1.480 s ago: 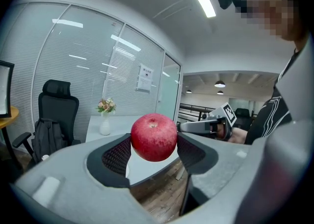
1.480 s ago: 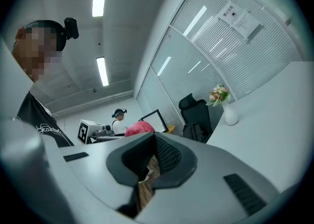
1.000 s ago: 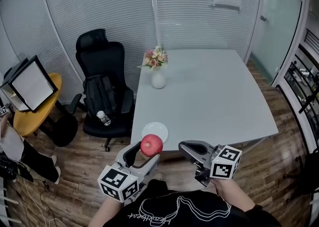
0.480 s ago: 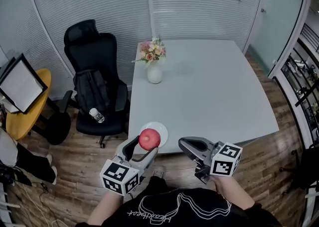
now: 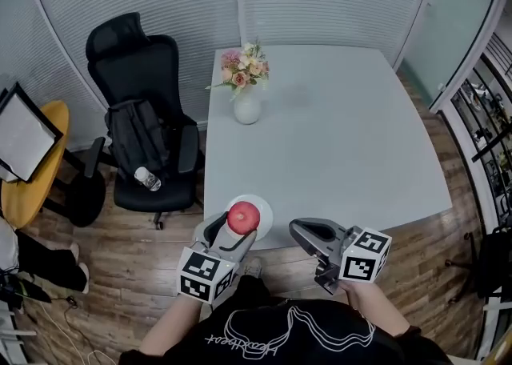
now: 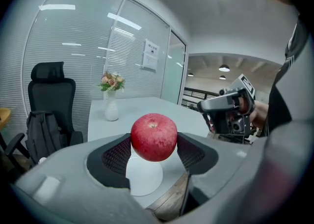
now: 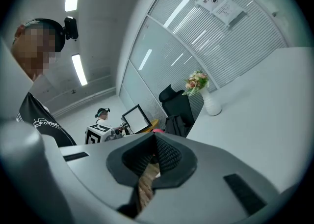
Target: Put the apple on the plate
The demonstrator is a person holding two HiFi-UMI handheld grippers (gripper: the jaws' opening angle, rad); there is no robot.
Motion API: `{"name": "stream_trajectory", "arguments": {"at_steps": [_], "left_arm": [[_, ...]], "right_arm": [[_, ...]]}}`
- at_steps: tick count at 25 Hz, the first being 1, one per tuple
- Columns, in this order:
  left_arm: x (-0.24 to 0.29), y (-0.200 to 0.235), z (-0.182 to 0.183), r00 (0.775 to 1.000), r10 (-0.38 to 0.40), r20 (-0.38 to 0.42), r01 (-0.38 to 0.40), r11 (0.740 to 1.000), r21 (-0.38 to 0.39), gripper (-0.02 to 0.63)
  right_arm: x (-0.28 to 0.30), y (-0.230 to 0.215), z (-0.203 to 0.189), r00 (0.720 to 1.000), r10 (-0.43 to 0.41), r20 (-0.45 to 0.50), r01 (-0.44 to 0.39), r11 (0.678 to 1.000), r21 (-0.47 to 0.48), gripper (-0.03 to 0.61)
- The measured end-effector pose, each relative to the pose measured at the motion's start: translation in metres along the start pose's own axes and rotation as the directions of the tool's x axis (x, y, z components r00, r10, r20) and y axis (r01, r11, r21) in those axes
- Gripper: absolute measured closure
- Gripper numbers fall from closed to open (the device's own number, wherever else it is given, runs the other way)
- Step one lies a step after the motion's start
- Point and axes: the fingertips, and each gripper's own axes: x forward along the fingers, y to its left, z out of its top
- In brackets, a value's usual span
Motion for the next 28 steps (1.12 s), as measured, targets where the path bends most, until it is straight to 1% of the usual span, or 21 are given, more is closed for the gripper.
{"name": "stream_trajectory", "arguments": {"at_steps": [4, 9, 12, 18, 25, 28], "left_arm": [[0.022, 0.015, -0.016, 0.999, -0.009, -0.037, 0.01, 1.0, 0.006, 0.313], [0.047, 0.032, -0.046, 0.994, 0.008, -0.105, -0.008, 1.0, -0.007, 0.313], [0.06, 0.038, -0.061, 0.991, 0.0, -0.134, -0.002, 1.0, -0.013, 0.313], [0.079, 0.045, -0.087, 0.983, 0.014, -0.183, -0.01, 1.0, 0.024, 0.313], [0.09, 0.045, -0.108, 0.976, 0.009, -0.219, -0.002, 0.999, 0.034, 0.313], [0.092, 0.046, -0.114, 0.975, 0.008, -0.22, -0.001, 1.0, 0.03, 0.313]], "right_arm": [[0.006, -0.014, -0.007, 1.0, -0.021, -0.013, 0.022, 0.999, 0.033, 0.569], [0.009, -0.027, -0.019, 0.999, -0.027, -0.019, 0.028, 0.997, 0.077, 0.569], [0.012, -0.036, -0.025, 0.999, -0.029, -0.024, 0.031, 0.994, 0.105, 0.569], [0.012, -0.049, -0.04, 0.998, -0.041, -0.043, 0.047, 0.988, 0.145, 0.569], [0.009, -0.06, -0.051, 0.998, -0.053, -0.043, 0.06, 0.98, 0.188, 0.569], [0.006, -0.062, -0.055, 0.997, -0.059, -0.049, 0.068, 0.978, 0.197, 0.569]]}}
